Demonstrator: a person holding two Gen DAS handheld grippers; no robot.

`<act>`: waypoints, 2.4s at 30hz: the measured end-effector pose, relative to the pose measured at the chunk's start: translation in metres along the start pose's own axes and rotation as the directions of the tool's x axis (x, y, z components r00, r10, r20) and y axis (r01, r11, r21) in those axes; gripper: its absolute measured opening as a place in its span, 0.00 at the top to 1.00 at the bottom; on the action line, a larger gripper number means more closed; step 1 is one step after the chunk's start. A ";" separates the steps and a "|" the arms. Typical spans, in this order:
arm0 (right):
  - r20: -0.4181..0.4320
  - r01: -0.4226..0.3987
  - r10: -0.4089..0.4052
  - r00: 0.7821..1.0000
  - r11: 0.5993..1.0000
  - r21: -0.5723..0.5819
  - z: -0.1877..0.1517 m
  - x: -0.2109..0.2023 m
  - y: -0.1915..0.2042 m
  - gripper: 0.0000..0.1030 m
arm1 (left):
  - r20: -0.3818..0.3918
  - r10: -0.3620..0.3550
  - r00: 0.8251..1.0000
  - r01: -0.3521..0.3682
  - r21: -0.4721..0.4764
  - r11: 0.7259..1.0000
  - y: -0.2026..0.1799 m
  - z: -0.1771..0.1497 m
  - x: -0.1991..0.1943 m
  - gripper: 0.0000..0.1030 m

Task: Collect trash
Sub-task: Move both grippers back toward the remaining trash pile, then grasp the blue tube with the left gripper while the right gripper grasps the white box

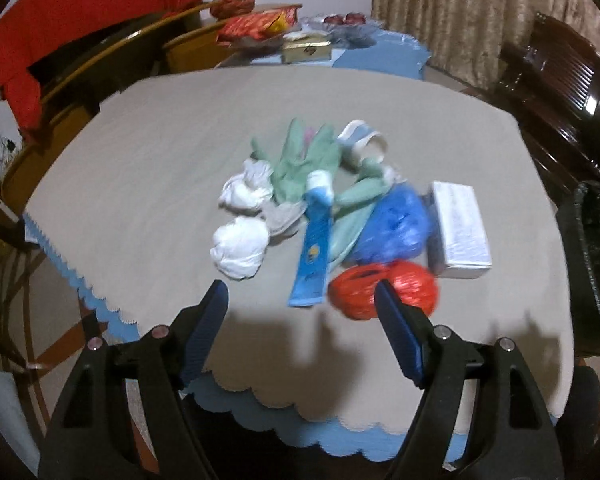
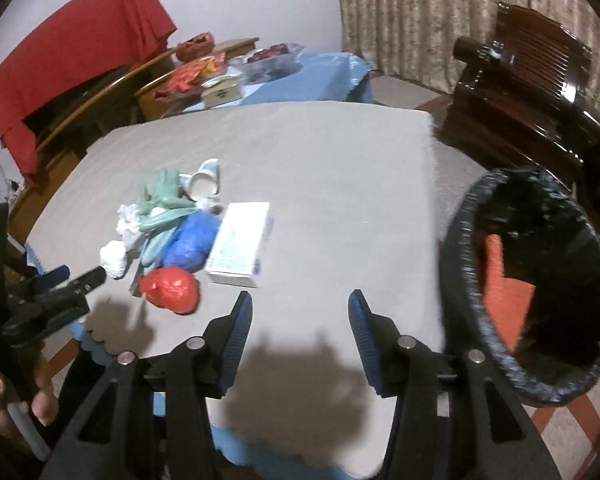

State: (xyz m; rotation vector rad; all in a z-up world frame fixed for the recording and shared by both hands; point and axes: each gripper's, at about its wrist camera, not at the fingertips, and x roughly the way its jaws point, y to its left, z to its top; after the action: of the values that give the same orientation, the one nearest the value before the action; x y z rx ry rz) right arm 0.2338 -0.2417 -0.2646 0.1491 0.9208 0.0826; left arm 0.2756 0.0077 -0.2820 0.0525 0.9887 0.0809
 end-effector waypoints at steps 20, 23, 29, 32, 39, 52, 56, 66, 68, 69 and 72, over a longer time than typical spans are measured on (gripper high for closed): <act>-0.087 -0.002 0.000 0.996 1.000 -0.016 0.011 0.097 0.065 0.49 | -0.128 -0.064 0.990 0.068 0.022 0.997 0.016 -0.002 0.082 0.38; -0.092 0.004 -0.006 0.996 1.000 -0.016 0.014 0.105 0.068 0.46 | -0.147 -0.070 0.987 0.072 0.010 0.997 0.020 -0.004 0.089 0.52; -0.108 0.017 -0.020 0.994 1.000 -0.023 0.017 0.121 0.072 0.44 | -0.137 -0.093 0.986 0.095 0.003 0.995 0.027 -0.006 0.090 0.85; -0.112 0.029 -0.031 0.993 0.999 -0.021 0.018 0.127 0.072 0.41 | -0.107 -0.104 0.989 0.105 -0.003 0.994 0.030 -0.002 0.083 0.93; -0.134 0.052 -0.055 0.989 0.998 -0.026 0.019 0.145 0.073 0.35 | -0.092 -0.136 0.986 0.135 -0.009 0.991 0.032 -0.001 0.078 0.97; -0.126 0.035 -0.034 0.991 0.999 0.006 0.024 0.139 0.062 0.46 | -0.069 -0.146 0.987 0.147 0.005 0.989 0.018 0.011 0.058 0.98; -0.106 0.028 -0.027 0.994 1.000 0.012 0.028 0.128 0.059 0.46 | -0.046 -0.149 0.988 0.150 0.009 0.989 0.015 0.014 0.044 0.98; -0.066 0.019 -0.017 0.998 0.999 0.033 0.030 0.096 0.050 0.46 | -0.002 -0.140 0.990 0.140 0.016 0.990 0.014 0.023 0.012 0.98; -0.057 0.018 -0.016 0.998 0.999 0.038 0.032 0.091 0.049 0.46 | 0.009 -0.142 0.990 0.142 0.018 0.990 0.014 0.024 0.004 0.98; -0.051 0.018 -0.016 0.999 0.999 0.038 0.033 0.087 0.048 0.46 | 0.017 -0.142 0.990 0.142 0.020 0.990 0.014 0.025 -0.001 0.98; -0.037 0.017 -0.015 0.999 0.999 0.040 0.035 0.077 0.046 0.46 | 0.030 -0.143 0.989 0.143 0.021 0.990 0.012 0.027 -0.011 0.98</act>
State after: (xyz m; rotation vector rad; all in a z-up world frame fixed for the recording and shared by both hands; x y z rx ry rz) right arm 0.3075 -0.1891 -0.2970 0.1784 0.9605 0.0519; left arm 0.2918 0.0187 -0.2571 0.0005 0.9595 -0.0608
